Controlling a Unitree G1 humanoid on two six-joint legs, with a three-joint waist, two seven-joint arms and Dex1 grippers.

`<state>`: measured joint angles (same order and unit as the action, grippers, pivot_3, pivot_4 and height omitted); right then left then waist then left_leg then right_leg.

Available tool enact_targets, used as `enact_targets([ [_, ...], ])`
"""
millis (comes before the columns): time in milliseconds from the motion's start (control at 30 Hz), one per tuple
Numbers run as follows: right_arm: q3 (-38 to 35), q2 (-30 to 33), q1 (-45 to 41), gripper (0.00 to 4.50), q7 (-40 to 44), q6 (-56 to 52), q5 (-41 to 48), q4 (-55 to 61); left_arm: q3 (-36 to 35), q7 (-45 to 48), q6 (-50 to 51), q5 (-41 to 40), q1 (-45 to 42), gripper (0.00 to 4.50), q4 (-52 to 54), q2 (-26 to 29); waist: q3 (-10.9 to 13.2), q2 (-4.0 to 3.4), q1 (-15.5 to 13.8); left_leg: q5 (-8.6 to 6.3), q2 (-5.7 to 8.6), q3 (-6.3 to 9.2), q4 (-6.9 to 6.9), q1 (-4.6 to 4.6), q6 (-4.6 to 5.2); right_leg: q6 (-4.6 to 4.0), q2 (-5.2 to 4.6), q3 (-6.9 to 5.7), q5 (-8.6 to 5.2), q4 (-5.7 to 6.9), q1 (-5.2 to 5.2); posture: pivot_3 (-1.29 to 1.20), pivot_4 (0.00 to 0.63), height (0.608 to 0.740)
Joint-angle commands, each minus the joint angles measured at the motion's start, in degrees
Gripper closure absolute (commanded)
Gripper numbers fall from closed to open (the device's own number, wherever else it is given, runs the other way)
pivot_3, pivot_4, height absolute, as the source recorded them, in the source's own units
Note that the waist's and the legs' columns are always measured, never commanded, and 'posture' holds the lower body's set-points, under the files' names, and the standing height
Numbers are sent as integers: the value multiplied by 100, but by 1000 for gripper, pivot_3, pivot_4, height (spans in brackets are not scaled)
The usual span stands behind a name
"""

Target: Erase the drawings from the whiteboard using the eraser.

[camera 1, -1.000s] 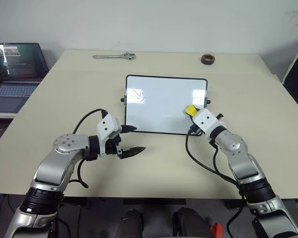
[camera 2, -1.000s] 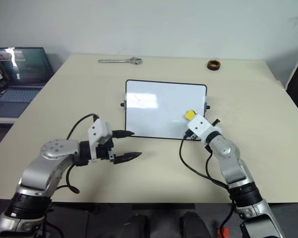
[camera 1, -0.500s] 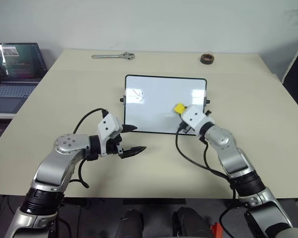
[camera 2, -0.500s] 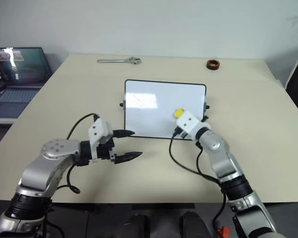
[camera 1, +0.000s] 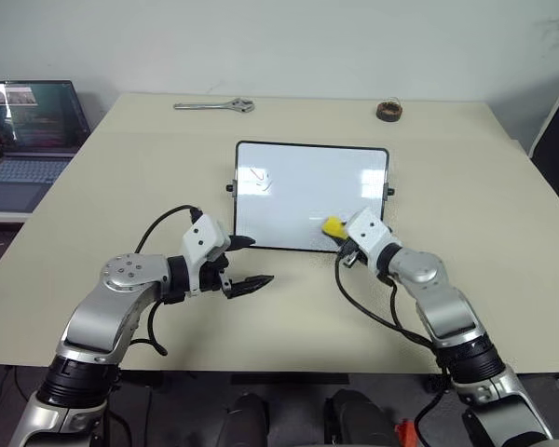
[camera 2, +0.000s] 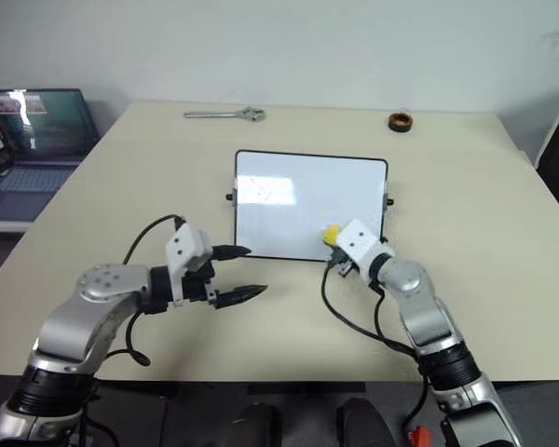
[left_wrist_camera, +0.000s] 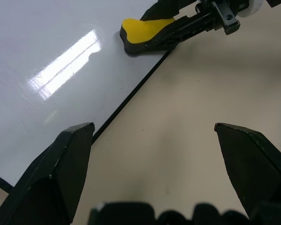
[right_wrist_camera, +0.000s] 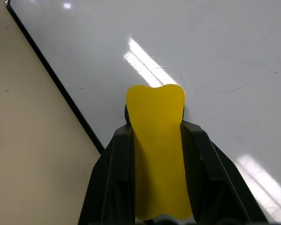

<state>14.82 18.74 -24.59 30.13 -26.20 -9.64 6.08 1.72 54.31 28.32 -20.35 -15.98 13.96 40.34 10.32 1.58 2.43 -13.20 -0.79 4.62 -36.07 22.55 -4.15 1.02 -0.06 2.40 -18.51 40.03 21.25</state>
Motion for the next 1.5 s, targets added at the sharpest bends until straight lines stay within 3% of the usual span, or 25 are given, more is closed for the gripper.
enact_targets([
  [33,-141,-95,-196,3497,-210,70,18,56,-350,-265,-120,-78,-94,0,48,-89,0,0,0,0,0,0,0,1,0,0,0,0,0,0,2,0,150,740],
  [267,-672,-85,53,3497,556,188,1265,977,-801,-995,-351,67,-288,0,-280,-314,2,-2,-14,-1,-2,4,0,27,0,1,-5,-4,0,-7,19,0,150,740],
  [533,-1152,665,860,3497,1277,-198,2336,2005,-1535,-1192,-118,-233,625,0,144,-189,3,-3,-18,-5,-14,2,5,30,2,8,-18,-1,-6,-22,18,0,150,740],
  [667,-1211,861,1116,3497,1292,-176,2448,2036,-1802,-1396,-123,-223,976,0,212,-232,3,-3,-30,-4,-16,4,3,23,2,7,-15,-4,-6,-12,14,0,150,740],
  [1033,-976,663,1096,3497,1042,43,2442,1794,-2090,-1874,-24,-413,1119,0,395,-383,3,-2,-52,-4,-14,2,2,23,1,7,-15,-3,-6,-13,13,0,150,740],
  [1333,-328,-112,-690,3498,629,619,1777,309,-1936,-2134,109,-308,733,0,128,-329,5,-2,-9,-3,-2,1,2,17,-1,3,-5,-4,-3,-7,15,0,150,740],
  [1500,270,-700,-2196,3500,210,1445,845,-1576,-1783,-2119,460,-429,282,0,43,-261,7,0,-6,-3,-2,-2,3,29,-1,4,-11,-4,-3,-13,25,0,150,740],
])
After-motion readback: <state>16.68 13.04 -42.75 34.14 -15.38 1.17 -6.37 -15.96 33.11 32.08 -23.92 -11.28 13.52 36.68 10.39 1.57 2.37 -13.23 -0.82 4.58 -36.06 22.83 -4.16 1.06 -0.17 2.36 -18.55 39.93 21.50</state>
